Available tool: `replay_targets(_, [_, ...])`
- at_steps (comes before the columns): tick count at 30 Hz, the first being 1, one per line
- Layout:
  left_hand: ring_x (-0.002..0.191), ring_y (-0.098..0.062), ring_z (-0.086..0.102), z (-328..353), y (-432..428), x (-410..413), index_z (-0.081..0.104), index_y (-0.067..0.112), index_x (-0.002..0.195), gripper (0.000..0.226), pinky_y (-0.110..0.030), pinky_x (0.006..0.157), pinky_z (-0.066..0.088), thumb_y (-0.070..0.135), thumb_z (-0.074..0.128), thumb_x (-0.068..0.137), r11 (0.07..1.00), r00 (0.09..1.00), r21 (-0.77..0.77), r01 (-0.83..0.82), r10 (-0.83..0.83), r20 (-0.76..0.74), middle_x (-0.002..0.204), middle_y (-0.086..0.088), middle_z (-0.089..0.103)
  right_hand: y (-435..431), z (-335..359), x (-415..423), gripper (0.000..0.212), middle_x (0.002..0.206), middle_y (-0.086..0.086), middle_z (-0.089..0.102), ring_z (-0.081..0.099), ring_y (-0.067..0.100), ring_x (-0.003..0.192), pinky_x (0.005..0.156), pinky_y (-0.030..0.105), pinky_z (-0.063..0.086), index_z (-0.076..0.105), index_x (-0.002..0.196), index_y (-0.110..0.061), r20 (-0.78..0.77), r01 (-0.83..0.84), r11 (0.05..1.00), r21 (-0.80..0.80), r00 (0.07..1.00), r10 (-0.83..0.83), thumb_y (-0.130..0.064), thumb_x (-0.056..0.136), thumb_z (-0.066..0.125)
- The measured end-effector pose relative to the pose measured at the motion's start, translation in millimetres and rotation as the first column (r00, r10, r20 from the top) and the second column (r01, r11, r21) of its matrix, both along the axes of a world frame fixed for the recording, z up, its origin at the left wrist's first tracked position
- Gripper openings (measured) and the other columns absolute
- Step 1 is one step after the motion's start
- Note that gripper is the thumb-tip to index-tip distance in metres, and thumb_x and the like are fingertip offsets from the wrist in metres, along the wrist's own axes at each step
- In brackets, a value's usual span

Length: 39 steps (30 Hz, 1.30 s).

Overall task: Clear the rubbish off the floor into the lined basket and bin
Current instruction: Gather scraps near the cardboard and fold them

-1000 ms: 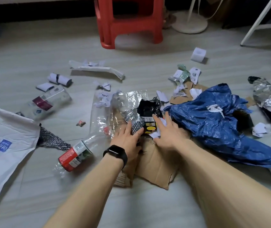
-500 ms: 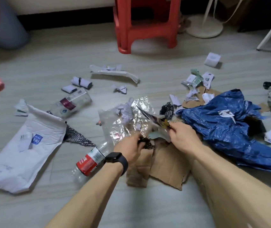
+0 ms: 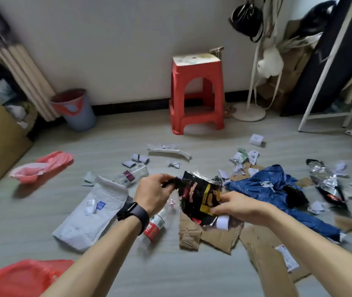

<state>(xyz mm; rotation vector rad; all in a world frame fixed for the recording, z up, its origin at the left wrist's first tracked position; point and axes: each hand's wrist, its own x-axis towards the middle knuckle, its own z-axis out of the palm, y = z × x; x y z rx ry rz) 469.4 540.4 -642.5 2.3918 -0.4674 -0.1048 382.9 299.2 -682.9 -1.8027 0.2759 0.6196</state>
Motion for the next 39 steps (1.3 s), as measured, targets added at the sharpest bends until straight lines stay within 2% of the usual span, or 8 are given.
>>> replay_targets(6, [0.085,-0.016,0.071,54.1,24.9,-79.3,0.072,0.018,0.106,0.021,-0.03,0.078,0.06,0.01,0.055,0.096,0.915,0.871,-0.404,-0.008,-0.192,-0.453,0.098,-0.007,0.074,58.2,68.0,-27.1,0.027,0.116,0.014,0.072,0.067,0.027,0.098,0.077,0.035,0.052,0.069,0.115,-0.011,0.072,-0.101,0.962,0.254,0.994,0.085,-0.026,0.092,0.069])
replay_targets(9, [0.073,-0.018,0.072,69.4,41.4,-96.0,0.069,0.008,0.103,0.023,-0.032,0.066,0.058,0.026,0.055,0.098,0.819,0.849,-0.555,-0.149,-0.181,-0.496,0.084,-0.005,0.075,73.6,91.1,-35.2,0.037,0.109,0.019,0.071,0.063,0.024,0.073,0.064,0.033,0.048,0.06,0.121,0.004,0.095,-0.027,0.959,0.282,0.996,0.0,-0.016,0.09,0.066])
replay_targets(11, [0.079,-0.023,0.072,69.8,50.3,-100.9,0.07,0.009,0.106,0.033,-0.037,0.075,0.059,0.037,0.062,0.093,0.835,0.857,-0.542,-0.101,-0.204,-0.474,0.089,-0.006,0.075,83.3,97.1,-42.3,0.035,0.102,0.02,0.07,0.053,0.014,0.053,0.047,0.024,0.039,0.058,0.118,0.007,0.104,0.009,0.969,0.245,0.994,-0.036,-0.013,0.089,0.064])
replay_targets(17, [0.091,-0.018,0.071,57.8,65.2,-105.7,0.069,0.016,0.107,0.024,-0.04,0.085,0.057,0.01,0.066,0.083,0.945,0.977,-0.317,-0.077,0.008,-0.213,0.096,-0.002,0.074,94.0,88.2,-64.8,0.044,0.107,0.01,0.073,0.068,0.017,0.066,0.053,0.023,0.05,0.065,0.119,-0.004,0.065,0.078,0.941,0.329,0.992,-0.105,-0.018,0.08,0.082])
replay_targets(22, [0.07,-0.008,0.067,50.5,83.6,-95.7,0.064,0.027,0.094,0.027,-0.017,0.061,0.055,0.007,0.068,0.077,0.95,0.956,-0.227,-0.215,0.157,-0.247,0.081,0.005,0.07,79.7,80.8,-78.6,0.044,0.102,0.003,0.076,0.073,0.009,0.09,0.066,0.022,0.055,0.076,0.102,-0.013,0.223,0.252,0.952,0.176,0.931,-0.287,-0.03,0.063,0.089])
replay_targets(26, [0.076,-0.022,0.071,37.7,82.3,-90.2,0.075,0.019,0.09,0.022,-0.033,0.068,0.061,0.002,0.072,0.076,0.947,0.922,-0.278,-0.162,0.045,-0.384,0.082,-0.005,0.074,87.2,85.5,-83.0,0.031,0.096,-0.002,0.077,0.069,0.003,0.084,0.065,0.016,0.05,0.079,0.096,-0.023,0.374,0.133,0.972,0.195,0.906,-0.2,-0.041,0.071,0.083])
replay_targets(35, [0.063,-0.016,0.065,41.0,62.2,-99.6,0.074,0.007,0.105,0.023,-0.019,0.052,0.051,0.003,0.061,0.085,0.9,0.689,-0.436,-0.022,-0.302,-0.659,0.086,-0.01,0.071,104.1,68.3,-79.7,0.017,0.093,-0.006,0.076,0.071,0.007,0.086,0.072,0.022,0.056,0.077,0.094,-0.028,0.476,0.09,0.996,0.003,0.876,-0.08,-0.037,0.081,0.079])
replay_targets(39, [0.076,-0.016,0.068,39.1,62.7,-101.6,0.071,0.006,0.107,0.021,-0.027,0.066,0.056,0.014,0.072,0.087,0.9,0.771,-0.435,0.043,-0.307,-0.558,0.091,-0.008,0.073,111.5,73.6,-77.9,0.034,0.096,-0.004,0.075,0.071,0.007,0.089,0.074,0.024,0.059,0.072,0.102,-0.034,0.499,0.202,0.979,0.013,0.847,-0.181,-0.044,0.072,0.083])
